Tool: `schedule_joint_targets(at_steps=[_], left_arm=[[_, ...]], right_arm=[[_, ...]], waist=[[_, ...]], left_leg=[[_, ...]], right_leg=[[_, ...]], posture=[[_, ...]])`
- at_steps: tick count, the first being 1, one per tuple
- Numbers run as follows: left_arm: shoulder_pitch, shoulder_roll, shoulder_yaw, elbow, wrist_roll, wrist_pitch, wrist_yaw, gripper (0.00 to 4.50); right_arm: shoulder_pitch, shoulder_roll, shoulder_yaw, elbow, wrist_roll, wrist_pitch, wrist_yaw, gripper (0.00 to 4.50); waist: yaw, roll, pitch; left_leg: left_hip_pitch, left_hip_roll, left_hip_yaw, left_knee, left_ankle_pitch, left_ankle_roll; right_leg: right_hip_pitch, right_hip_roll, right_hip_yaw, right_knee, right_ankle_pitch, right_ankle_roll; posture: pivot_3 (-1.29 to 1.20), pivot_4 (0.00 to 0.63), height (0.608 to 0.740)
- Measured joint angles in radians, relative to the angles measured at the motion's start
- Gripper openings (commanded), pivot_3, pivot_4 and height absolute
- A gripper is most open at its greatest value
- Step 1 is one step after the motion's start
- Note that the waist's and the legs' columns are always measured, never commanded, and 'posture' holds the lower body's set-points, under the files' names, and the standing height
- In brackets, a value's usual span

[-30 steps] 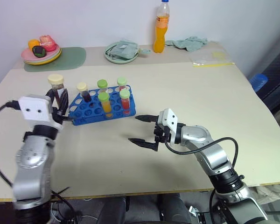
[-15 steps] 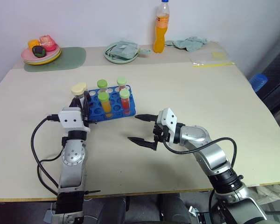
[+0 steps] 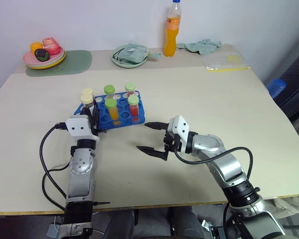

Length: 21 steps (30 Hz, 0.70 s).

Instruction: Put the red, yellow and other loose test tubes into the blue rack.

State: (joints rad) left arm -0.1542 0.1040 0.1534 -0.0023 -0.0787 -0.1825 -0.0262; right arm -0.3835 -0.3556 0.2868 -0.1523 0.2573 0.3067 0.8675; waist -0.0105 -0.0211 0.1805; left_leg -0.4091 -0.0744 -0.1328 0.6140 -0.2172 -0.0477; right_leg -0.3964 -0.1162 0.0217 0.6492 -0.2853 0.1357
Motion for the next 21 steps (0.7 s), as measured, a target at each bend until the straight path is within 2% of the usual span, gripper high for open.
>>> schedule_joint_targets(at_steps=[1, 5, 8, 10, 16, 18, 19, 21], left_arm=[[0.004, 0.0, -0.001, 0.0, -0.005, 0.003, -0.011, 2.41], [0.037, -0.003, -0.001, -0.049, -0.031, 0.017, -0.026, 4.37], [0.072, 0.0, 0.022, -0.133, -0.084, 0.036, -0.04, 4.37], [0.132, 0.047, 0.053, -0.222, -0.154, 0.066, -0.083, 4.37], [0.326, 0.235, 0.224, -0.423, -0.384, 0.228, -0.215, 4.37], [0.383, 0.294, 0.261, -0.453, -0.423, 0.278, -0.261, 4.37], [0.436, 0.359, 0.298, -0.455, -0.442, 0.32, -0.299, 4.37], [0.509, 0.422, 0.365, -0.448, -0.453, 0.379, -0.333, 4.37]], right_arm=[[0.0, 0.0, 0.0, 0.0, 0.0, 0.0, 0.001, 4.5], [0.0, -0.003, -0.004, 0.0, 0.001, -0.001, 0.002, 4.5], [-0.001, -0.017, -0.029, -0.003, 0.013, 0.003, 0.007, 4.5], [-0.001, -0.024, -0.059, -0.022, 0.039, 0.022, 0.004, 4.5], [0.006, -0.129, -0.19, -0.082, 0.093, 0.077, 0.0, 4.5], [0.023, -0.163, -0.219, -0.081, 0.1, 0.081, 0.002, 4.5], [0.042, -0.205, -0.246, -0.073, 0.098, 0.08, 0.003, 4.5], [0.071, -0.269, -0.307, -0.022, 0.088, 0.072, 0.003, 4.5]], waist=[[0.0, 0.0, 0.0], [-0.003, 0.0, 0.0], [-0.003, 0.0, 0.0], [-0.007, 0.001, 0.0], [0.001, 0.001, 0.001], [0.003, 0.0, 0.0], [0.001, 0.001, 0.001], [0.0, 0.001, 0.001]], left_leg=[[0.0, 0.0, 0.0, 0.0, 0.0, 0.0], [0.0, 0.0, 0.0, 0.0, 0.0, 0.0], [0.0, 0.001, -0.001, 0.0, 0.0, 0.0], [0.0, 0.002, -0.001, -0.001, 0.0, 0.0], [0.0, 0.002, -0.001, -0.001, -0.001, 0.001], [0.0, 0.002, 0.0, -0.001, -0.001, 0.002], [0.0, 0.001, 0.0, -0.001, -0.001, 0.002], [0.0, 0.001, 0.001, -0.001, -0.002, 0.003]], right_leg=[[0.0, 0.0, 0.0, 0.0, 0.0, 0.0], [-0.001, 0.0, 0.0, 0.0, 0.0, 0.0], [-0.001, 0.0, 0.0, 0.0, 0.0, 0.0], [-0.001, 0.001, 0.001, 0.0, 0.0, 0.0], [0.001, 0.0, 0.001, -0.001, 0.0, 0.0], [0.001, 0.0, -0.001, -0.002, 0.0, 0.0], [0.001, -0.001, 0.0, -0.002, 0.0, -0.001], [0.001, -0.001, 0.001, -0.003, -0.001, -0.001]], posture=[[0.0, 0.15, 0.74], [0.0, 0.15, 0.74], [0.0, 0.15, 0.74], [0.0, 0.15, 0.74], [0.0, 0.15, 0.74], [0.0, 0.15, 0.74], [0.0, 0.15, 0.74], [0.0, 0.15, 0.74]])
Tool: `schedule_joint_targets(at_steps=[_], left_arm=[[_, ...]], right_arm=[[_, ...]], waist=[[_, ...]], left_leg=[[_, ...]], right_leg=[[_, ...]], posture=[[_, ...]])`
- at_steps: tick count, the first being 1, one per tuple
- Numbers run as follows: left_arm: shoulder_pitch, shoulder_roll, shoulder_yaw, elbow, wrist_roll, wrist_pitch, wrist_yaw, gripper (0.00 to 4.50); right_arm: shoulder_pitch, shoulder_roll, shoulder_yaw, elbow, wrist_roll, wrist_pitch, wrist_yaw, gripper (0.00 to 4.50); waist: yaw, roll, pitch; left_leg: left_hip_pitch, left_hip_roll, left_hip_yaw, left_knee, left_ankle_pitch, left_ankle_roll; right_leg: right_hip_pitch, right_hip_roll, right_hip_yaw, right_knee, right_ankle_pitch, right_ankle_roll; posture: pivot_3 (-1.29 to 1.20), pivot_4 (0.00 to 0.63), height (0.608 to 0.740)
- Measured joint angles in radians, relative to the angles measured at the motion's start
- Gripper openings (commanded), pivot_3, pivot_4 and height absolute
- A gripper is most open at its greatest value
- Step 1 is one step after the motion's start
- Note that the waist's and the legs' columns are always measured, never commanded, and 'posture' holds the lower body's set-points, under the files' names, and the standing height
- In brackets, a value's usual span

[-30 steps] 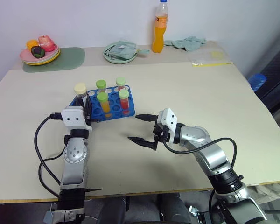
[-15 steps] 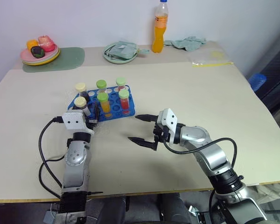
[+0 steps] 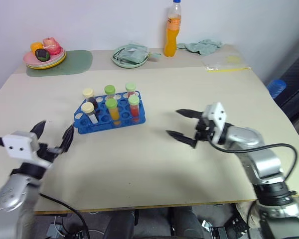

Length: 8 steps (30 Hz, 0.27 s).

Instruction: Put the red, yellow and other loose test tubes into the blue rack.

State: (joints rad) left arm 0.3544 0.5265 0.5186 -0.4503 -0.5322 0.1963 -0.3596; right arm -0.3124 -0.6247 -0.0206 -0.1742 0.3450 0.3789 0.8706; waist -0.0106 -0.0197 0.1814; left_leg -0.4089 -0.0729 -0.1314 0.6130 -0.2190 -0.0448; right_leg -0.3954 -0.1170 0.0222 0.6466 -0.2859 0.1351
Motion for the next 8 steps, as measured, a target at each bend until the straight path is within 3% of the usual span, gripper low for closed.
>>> schedule_joint_targets(at_steps=[8], left_arm=[[0.051, -0.002, 0.026, -0.029, -0.016, 0.077, -0.025, 4.37]], right_arm=[[0.009, -0.024, -0.054, 0.099, -0.009, -0.061, 0.014, 4.5]], waist=[[-0.002, 0.0, 0.0]], left_leg=[[0.0, 0.002, 0.0, 0.0, 0.0, 0.001]], right_leg=[[0.0, -0.001, 0.0, 0.0, 0.0, 0.0]], posture=[[0.0, 0.15, 0.74]])
